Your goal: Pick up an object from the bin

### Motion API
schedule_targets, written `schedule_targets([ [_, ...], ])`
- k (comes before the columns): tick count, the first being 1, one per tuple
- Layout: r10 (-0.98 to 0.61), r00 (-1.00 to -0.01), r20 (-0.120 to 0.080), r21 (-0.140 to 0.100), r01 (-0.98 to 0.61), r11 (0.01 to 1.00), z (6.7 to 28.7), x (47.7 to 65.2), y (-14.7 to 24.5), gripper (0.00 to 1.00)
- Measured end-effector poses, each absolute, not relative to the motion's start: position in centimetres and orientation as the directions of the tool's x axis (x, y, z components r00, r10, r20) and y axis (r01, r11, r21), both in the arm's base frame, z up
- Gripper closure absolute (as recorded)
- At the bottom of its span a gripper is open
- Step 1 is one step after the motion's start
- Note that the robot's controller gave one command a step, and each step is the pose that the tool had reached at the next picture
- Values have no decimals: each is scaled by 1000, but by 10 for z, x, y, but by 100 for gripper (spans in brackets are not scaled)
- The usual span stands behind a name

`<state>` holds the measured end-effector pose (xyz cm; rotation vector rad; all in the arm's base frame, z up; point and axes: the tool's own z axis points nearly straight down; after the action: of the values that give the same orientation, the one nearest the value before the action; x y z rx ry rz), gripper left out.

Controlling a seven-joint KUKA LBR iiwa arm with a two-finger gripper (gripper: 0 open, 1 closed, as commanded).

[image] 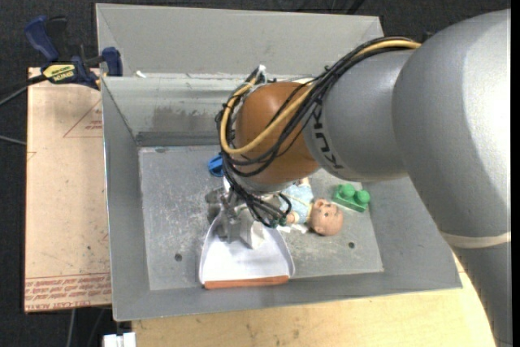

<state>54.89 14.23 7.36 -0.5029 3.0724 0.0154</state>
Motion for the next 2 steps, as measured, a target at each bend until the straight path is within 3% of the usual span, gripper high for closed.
schedule_targets([
  [1, -318, -948, -29, 5, -318, 948, 74, 549, 142, 100],
  [2, -328, -945, -19, 6, -328, 945, 115, 554, 140, 100],
])
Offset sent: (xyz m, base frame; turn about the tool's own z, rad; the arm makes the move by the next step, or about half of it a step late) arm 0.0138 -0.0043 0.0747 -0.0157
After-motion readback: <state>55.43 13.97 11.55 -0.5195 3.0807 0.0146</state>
